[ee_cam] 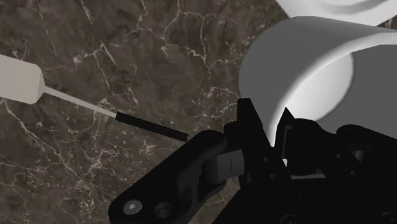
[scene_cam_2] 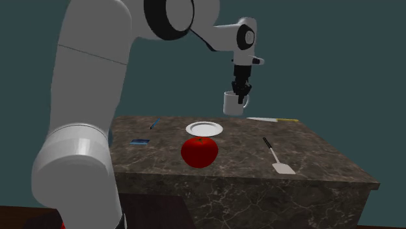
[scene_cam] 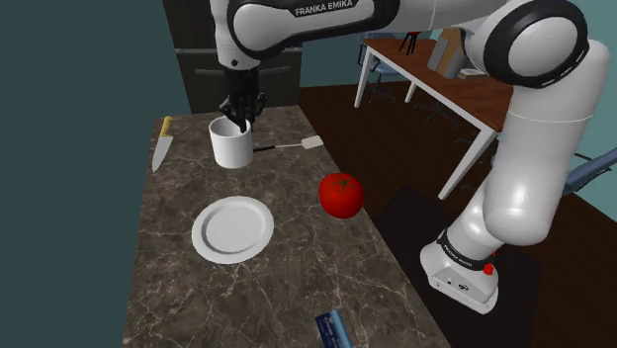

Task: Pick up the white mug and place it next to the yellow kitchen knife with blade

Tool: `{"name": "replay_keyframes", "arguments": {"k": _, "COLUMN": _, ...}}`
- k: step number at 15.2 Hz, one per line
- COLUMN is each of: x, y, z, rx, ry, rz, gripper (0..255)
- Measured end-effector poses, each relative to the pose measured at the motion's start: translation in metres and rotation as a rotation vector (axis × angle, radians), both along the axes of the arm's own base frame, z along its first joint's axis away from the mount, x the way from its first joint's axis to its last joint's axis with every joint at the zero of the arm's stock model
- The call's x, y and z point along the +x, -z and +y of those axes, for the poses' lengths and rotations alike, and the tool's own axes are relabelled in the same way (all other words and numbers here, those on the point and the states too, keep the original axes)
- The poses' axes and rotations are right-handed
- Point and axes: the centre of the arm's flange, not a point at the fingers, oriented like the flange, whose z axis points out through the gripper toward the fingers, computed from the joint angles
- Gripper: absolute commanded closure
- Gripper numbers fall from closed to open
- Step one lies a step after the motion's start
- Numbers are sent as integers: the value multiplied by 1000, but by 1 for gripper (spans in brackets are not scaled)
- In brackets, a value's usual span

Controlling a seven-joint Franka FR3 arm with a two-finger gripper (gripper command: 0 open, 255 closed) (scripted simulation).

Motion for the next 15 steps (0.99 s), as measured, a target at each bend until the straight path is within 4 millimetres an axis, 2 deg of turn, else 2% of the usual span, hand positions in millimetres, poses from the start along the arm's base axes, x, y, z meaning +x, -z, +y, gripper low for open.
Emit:
{"name": "replay_keyframes", "arguments": {"k": 6, "x": 77, "y": 24, "z": 19, "rx": 0, "ry": -1, "rz": -1, "gripper": 255}}
{"name": "replay_keyframes", "arguments": {"k": 8, "x": 96, "y": 26, "z": 27, "rx": 1, "ry": -2, "rz": 0, "gripper": 255}}
{"name": "replay_keyframes", "arguments": {"k": 10, "x": 103, "y": 38, "z": 28, "rx": -1, "ry": 0, "rz": 1, "gripper": 255}}
{"name": "replay_keyframes", "arguments": {"k": 15, "x": 103, "y": 64, "z": 29, "rx": -1, "ry": 1, "rz": 0, "gripper": 255}}
